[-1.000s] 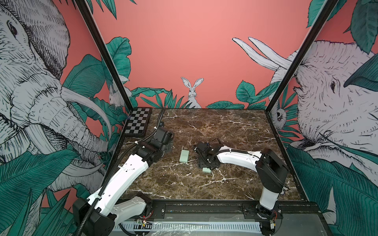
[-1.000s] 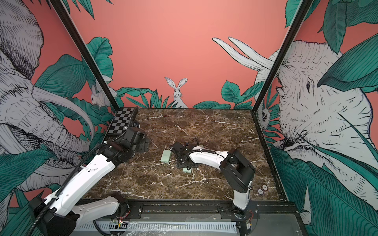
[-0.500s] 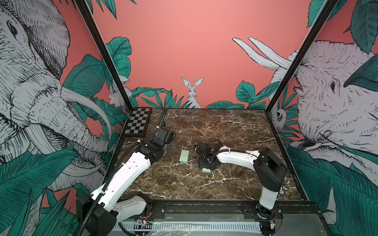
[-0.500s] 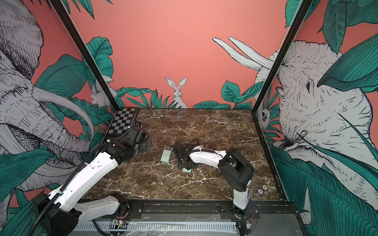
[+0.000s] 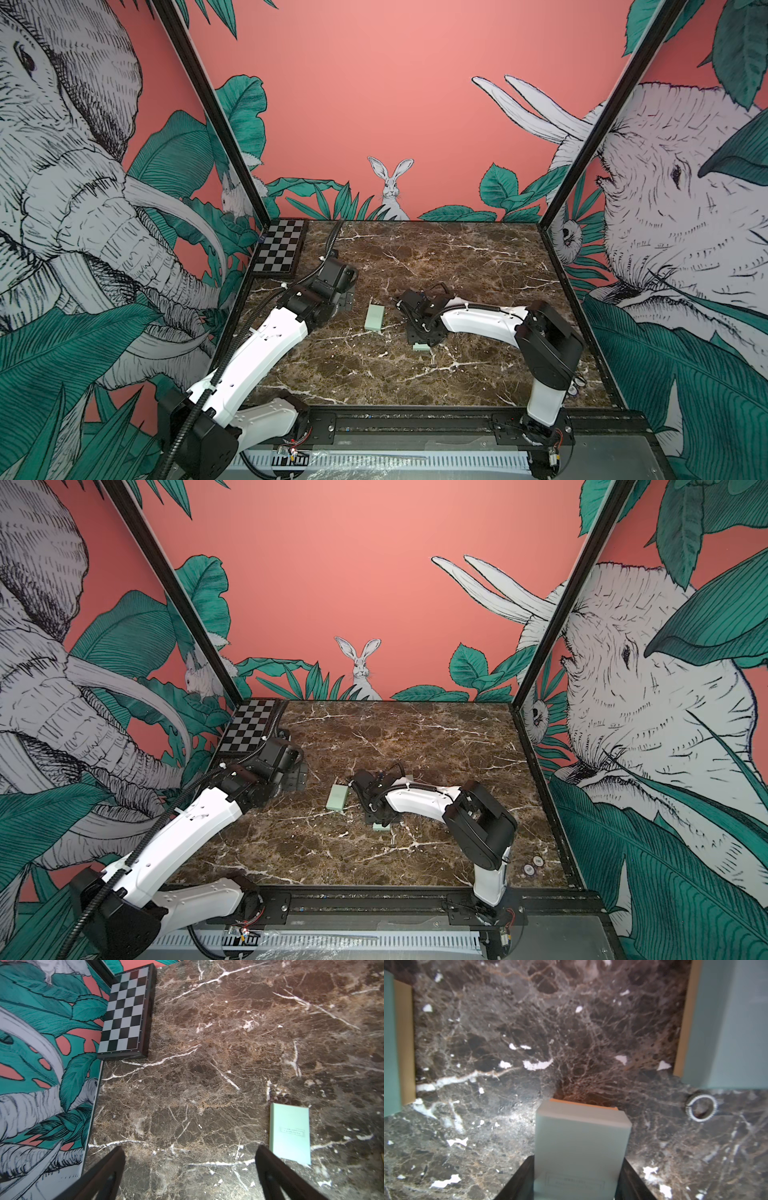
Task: Take the rings out of the lift-off lid box
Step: Pick up the jewelry box from the center of the board.
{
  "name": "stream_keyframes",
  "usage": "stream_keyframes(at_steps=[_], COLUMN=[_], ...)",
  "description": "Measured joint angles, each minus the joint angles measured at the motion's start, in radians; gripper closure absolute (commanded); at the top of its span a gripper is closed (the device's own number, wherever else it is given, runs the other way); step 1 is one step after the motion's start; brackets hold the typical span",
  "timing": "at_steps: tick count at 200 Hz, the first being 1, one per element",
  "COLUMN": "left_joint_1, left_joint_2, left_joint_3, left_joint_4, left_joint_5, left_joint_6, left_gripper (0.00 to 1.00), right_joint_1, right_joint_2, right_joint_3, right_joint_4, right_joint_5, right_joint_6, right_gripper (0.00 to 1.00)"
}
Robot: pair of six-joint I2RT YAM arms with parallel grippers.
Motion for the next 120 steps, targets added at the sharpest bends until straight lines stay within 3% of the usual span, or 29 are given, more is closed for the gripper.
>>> stream_keyframes(at_steps=[22, 61, 120], left_joint_1=[-0.042, -0.228, -0.356], left_joint_2=[-0.013, -0.079, -0.293], left_joint_3=[-0.014, -0.084, -0.406], left_joint_4=[0.013, 0.081, 0.370], left_joint_5=[0.031, 0.069, 0.189], left_joint_6=[0.022, 0.068, 0.111], left_gripper=[0.01, 0.01, 0.01], right_joint_1=[-0.026, -0.119, -0.234], right_joint_2=[-0.061, -0.158, -0.294], right_joint_3=[-0.006, -0.003, -0.101], right_joint_4=[0.002, 0.011, 0.091], right_joint_5=[-0.026, -0.140, -0.417], right_joint_6=[-0.048, -0.158, -0.316], right_gripper=[0.45, 0.45, 0.46])
